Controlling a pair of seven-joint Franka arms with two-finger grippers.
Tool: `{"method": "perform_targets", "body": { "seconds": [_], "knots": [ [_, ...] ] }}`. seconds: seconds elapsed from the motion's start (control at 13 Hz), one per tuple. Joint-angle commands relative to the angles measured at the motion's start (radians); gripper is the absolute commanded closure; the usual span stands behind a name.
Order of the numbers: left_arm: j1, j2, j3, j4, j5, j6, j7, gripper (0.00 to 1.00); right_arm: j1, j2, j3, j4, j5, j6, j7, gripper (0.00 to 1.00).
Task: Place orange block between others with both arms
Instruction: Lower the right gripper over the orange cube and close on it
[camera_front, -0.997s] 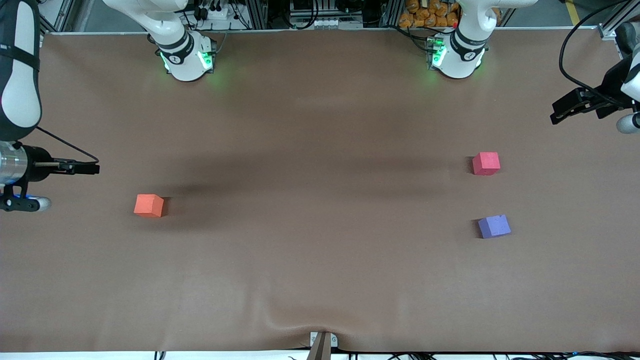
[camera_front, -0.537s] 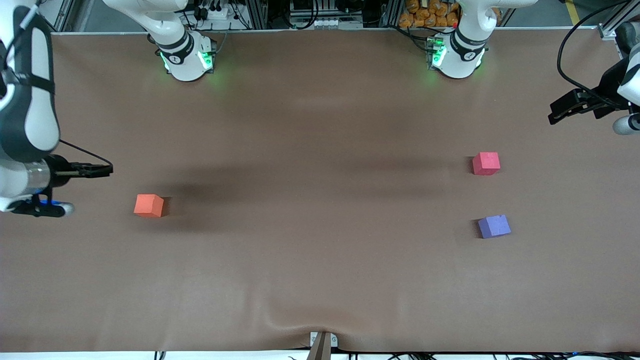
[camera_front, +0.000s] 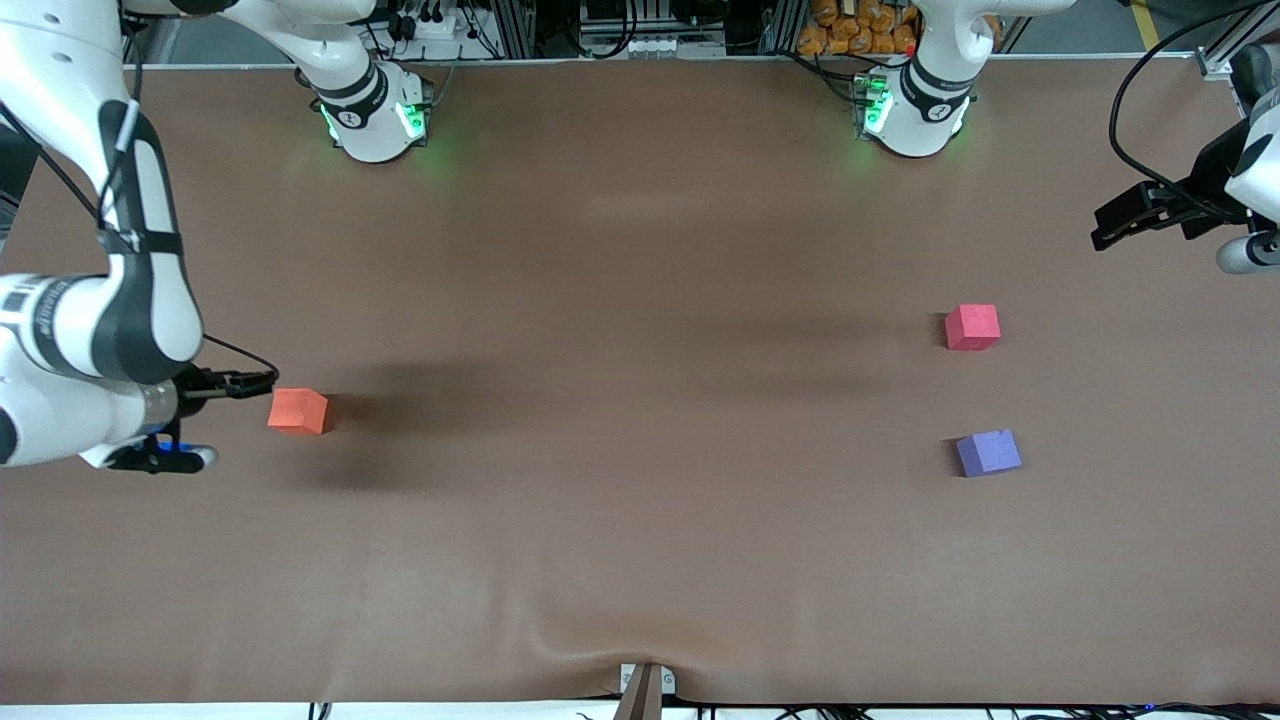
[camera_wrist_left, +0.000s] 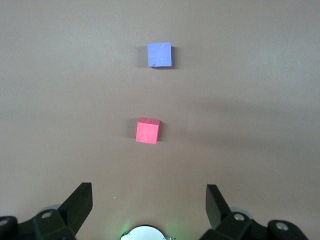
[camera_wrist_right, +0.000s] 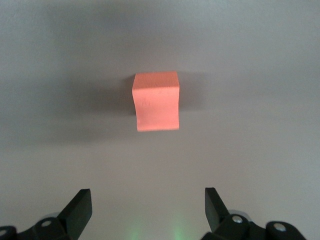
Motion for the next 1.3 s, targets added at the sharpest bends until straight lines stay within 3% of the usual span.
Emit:
{"method": "perform_targets", "body": {
  "seconds": [0.0,0.46,1.23],
  "knots": [
    [0.003,-0.002,-0.005,0.000,-0.012,0.002,-0.015,0.00,0.003,0.000,-0.002,-0.080,0.010,0.120,-0.043,0.00],
    [0.005,0.000,-0.005,-0.013,-0.012,0.008,-0.009,0.00,0.032,0.000,-0.002,-0.300,0.010,0.480,-0.054,0.00],
    [0.003,-0.002,-0.005,-0.014,-0.012,0.008,-0.009,0.00,0.015,0.000,-0.003,-0.305,0.005,0.484,-0.137,0.00]
  ]
}}
